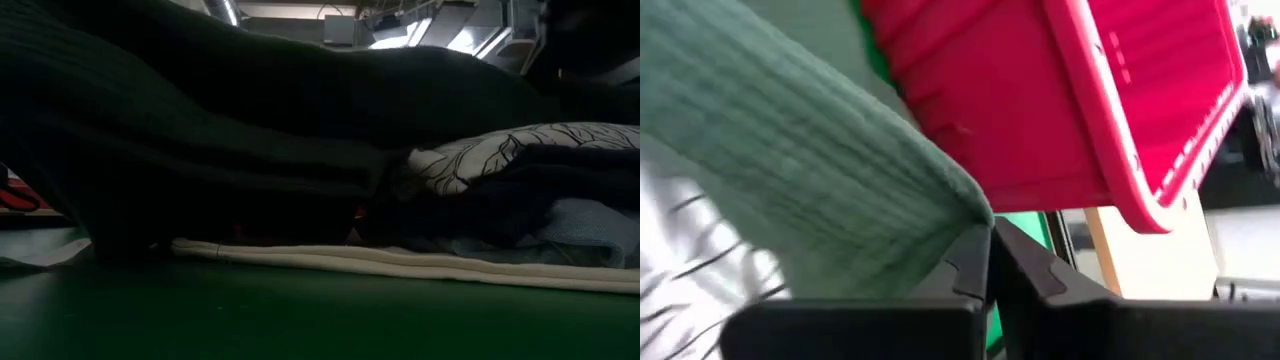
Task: Fold laundry
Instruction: Fold the patterned white shirt
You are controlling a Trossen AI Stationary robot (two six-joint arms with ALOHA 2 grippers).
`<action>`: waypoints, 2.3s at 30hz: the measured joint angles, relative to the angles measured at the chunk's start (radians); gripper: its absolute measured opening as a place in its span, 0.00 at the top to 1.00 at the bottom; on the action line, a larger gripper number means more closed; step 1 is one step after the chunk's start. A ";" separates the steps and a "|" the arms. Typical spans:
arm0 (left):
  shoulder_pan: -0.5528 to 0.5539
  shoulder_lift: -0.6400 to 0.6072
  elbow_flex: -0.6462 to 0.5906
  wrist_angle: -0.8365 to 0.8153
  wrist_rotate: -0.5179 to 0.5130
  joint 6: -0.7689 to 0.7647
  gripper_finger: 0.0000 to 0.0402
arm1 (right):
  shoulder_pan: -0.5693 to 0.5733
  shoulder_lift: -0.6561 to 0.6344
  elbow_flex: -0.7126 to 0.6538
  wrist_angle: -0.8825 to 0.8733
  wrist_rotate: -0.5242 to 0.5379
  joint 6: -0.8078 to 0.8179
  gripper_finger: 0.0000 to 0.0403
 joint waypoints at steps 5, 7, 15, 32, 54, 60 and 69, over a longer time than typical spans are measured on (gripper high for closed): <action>0.000 0.000 0.000 0.000 0.000 0.002 1.00 | -0.123 0.000 0.000 0.001 0.001 -0.061 0.97; 0.000 0.000 0.000 0.000 0.000 0.005 1.00 | -0.171 0.000 0.000 0.003 0.001 -0.077 0.98; 0.000 0.000 0.000 0.000 -0.004 0.006 1.00 | -0.333 0.000 -0.001 0.005 -0.007 -0.125 0.97; 0.000 0.000 0.000 0.000 -0.027 0.007 1.00 | -0.532 0.000 -0.001 0.128 -0.098 -0.291 0.96; 0.000 0.000 0.000 0.000 -0.027 0.007 1.00 | -0.530 0.000 -0.002 0.068 -0.273 -0.394 0.60; 0.000 0.000 0.000 0.000 -0.028 0.007 1.00 | -0.530 0.000 -0.002 0.065 -0.436 -0.515 0.60; 0.000 0.000 0.000 0.000 -0.029 0.007 1.00 | -0.530 0.000 -0.002 0.151 -0.583 -0.657 0.60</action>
